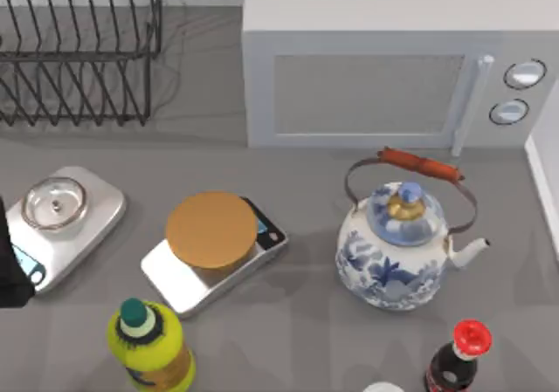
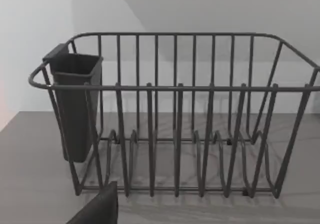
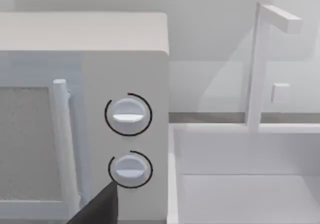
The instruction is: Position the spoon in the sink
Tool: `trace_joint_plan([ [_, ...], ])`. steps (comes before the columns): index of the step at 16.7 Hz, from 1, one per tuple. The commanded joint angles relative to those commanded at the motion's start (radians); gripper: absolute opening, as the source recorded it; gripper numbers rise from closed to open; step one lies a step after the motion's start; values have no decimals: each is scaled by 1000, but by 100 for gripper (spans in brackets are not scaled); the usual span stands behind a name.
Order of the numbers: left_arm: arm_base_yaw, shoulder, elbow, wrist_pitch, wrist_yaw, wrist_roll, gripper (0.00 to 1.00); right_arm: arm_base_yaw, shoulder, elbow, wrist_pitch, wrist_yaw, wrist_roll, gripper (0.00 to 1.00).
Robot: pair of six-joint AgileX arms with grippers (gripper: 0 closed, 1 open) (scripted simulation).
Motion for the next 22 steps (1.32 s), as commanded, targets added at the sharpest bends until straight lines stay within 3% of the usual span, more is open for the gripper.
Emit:
trace_joint_plan([
  [7, 0, 0, 0, 0, 0, 0, 100, -37, 163, 132, -152, 2, 31, 100],
  [17, 0, 0, 0, 0, 0, 0, 100, -177, 1036, 629, -800, -6, 163, 100],
  [22, 0, 0, 0, 0, 0, 0, 100, -227, 1305, 815, -1015, -3, 205, 100],
])
